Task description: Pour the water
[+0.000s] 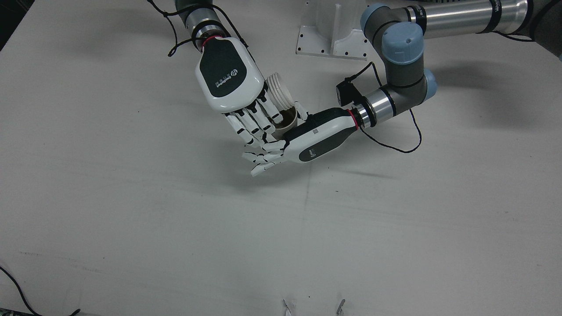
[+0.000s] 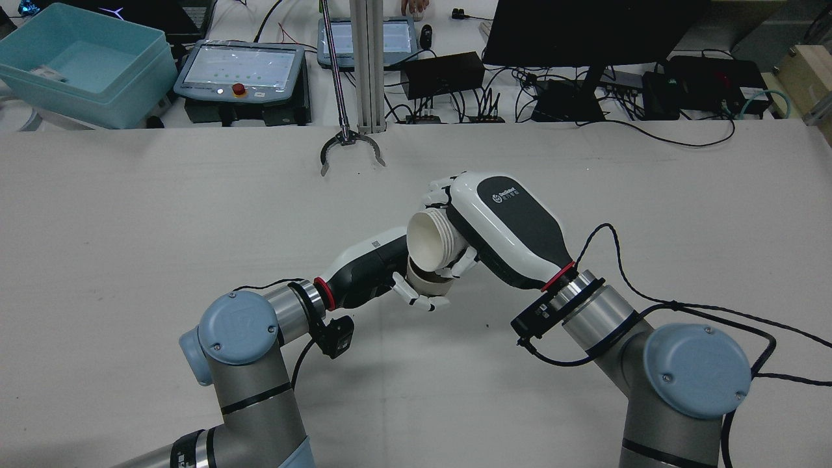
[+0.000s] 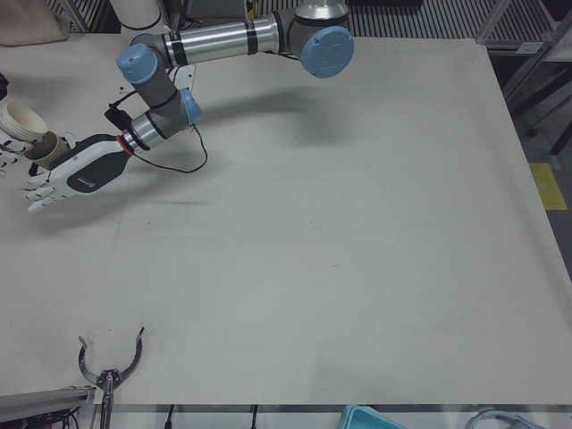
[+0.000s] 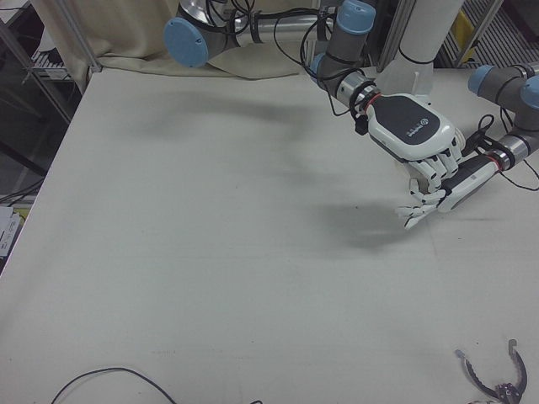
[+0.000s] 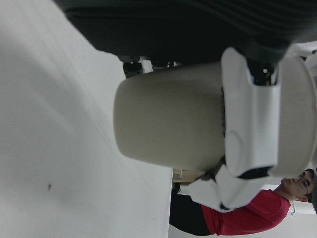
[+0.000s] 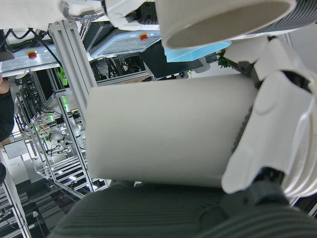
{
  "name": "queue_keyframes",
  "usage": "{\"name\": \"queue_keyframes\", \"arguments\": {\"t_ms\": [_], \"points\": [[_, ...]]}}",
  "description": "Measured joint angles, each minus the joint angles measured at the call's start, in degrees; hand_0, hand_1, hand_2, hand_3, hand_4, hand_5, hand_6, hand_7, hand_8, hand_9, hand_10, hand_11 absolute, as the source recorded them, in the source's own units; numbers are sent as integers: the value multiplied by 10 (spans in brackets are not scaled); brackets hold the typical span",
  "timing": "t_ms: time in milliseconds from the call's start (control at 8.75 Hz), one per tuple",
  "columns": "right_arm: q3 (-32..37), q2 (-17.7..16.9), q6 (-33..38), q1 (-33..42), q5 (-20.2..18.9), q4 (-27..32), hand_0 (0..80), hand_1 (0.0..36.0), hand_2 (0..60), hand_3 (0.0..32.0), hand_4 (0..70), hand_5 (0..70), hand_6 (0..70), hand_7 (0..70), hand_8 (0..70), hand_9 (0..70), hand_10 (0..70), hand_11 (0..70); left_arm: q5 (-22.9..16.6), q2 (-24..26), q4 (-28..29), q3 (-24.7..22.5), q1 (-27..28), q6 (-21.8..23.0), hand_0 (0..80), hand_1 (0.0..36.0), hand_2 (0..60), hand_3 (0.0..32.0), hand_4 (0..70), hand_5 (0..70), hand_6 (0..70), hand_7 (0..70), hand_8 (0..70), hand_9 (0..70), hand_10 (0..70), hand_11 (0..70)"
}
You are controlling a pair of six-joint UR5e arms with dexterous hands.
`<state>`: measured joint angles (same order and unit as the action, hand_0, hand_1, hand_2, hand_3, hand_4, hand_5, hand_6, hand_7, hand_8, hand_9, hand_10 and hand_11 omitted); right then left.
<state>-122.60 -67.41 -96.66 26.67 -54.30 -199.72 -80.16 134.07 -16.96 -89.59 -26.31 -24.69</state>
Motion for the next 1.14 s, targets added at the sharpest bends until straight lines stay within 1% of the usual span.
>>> {"name": "queue_keyframes", "arguments": {"t_ms": [114,229,343,457,571,686,800,914,1029,1143], "points": [[7,10,-1,-2,0,0,586,360,600,0,406,700,469,461,438,567,240,375,0,0,0,0,-1,0,610,360,600,0,244,700,34,244,0,34,79,153],[3,13,0,8,3,0,593,360,600,0,430,700,474,468,438,567,236,369,0,0,-1,-1,-4,2,599,360,600,0,242,700,33,240,0,34,79,153],[-7,8,16,35,6,0,595,360,600,0,441,700,477,465,429,553,230,360,-1,-2,-1,-7,-17,4,591,360,600,0,237,700,28,235,0,33,79,153],[-13,-6,65,76,9,0,597,360,600,0,445,700,469,461,425,548,227,356,-2,-6,-4,-16,-42,10,590,360,600,0,235,700,21,230,0,32,79,154],[-12,-22,126,119,11,-1,603,360,600,0,449,700,469,462,423,546,223,350,-2,-23,-8,-23,-71,26,588,360,600,0,233,700,14,225,0,31,80,154],[-10,-38,190,159,18,-1,611,360,600,0,442,700,463,454,415,535,214,338,-1,-48,-10,-26,-103,47,593,360,600,0,234,700,19,230,0,32,81,156],[-8,-57,262,187,38,-1,606,360,600,0,435,700,460,443,420,540,216,340,1,-85,-8,-30,-136,68,597,360,600,0,232,700,19,231,0,32,83,159],[-7,-76,330,201,65,-1,603,360,600,0,419,700,446,426,421,542,211,333,3,-132,5,-36,-168,87,591,360,600,0,234,700,20,231,0,32,83,159],[1,-93,393,208,96,1,605,360,600,0,406,700,446,423,426,550,214,336,4,-181,23,-41,-201,104,581,360,600,0,232,700,17,228,0,31,84,160],[32,-100,466,207,121,4,586,349,600,0,392,700,439,419,440,570,228,355,5,-219,40,-43,-227,113,563,360,600,0,241,700,21,228,0,31,84,158]]}}
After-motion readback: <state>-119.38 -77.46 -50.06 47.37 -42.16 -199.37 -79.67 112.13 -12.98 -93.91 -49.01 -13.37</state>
